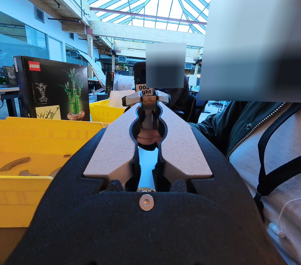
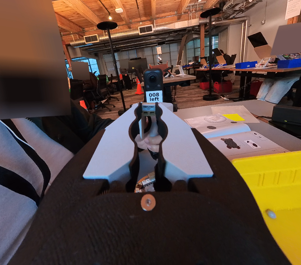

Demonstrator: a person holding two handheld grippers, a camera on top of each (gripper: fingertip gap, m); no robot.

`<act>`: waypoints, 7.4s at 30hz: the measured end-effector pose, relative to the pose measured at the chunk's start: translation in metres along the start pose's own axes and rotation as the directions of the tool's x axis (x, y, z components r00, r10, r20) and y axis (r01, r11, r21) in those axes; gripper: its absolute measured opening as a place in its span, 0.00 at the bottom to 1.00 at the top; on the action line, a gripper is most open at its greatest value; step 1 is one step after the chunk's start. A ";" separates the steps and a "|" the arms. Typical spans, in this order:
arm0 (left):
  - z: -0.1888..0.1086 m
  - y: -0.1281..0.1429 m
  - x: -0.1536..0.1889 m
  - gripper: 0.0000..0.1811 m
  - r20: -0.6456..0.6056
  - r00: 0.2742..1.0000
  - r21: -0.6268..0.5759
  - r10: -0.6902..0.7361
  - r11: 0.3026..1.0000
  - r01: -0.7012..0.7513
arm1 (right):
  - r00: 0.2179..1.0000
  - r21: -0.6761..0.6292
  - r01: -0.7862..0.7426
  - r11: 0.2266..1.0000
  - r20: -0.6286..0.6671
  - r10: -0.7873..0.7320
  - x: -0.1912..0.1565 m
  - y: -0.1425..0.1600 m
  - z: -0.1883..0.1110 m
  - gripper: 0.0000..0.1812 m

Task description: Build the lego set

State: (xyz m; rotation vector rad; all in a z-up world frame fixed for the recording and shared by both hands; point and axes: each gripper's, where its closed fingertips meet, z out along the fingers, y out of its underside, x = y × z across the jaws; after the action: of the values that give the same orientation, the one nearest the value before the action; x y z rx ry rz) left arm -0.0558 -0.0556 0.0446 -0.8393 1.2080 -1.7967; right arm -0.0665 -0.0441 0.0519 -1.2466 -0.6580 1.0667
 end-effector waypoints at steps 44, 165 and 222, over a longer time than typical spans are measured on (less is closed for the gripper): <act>-0.012 -0.033 -0.002 0.07 0.112 0.988 0.121 0.102 0.986 -0.116 | 1.000 0.182 -0.001 0.983 -0.003 0.001 0.006 -0.036 -0.030 0.07; -0.020 0.029 -0.077 0.08 0.502 0.541 -0.555 0.675 0.731 -0.396 | 0.788 0.407 -0.485 0.774 -0.180 0.589 0.073 0.024 -0.009 0.08; -0.075 0.066 -0.128 0.12 0.618 0.651 -0.591 0.441 0.807 0.014 | 0.513 0.269 -0.425 0.864 -0.715 0.475 0.179 0.060 -0.107 0.11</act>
State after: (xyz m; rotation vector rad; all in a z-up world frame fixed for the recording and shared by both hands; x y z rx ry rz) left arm -0.0443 0.0731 -0.0530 -1.4911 1.1859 -0.7039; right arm 0.0815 0.0708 -0.0575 -1.7048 0.4025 0.8209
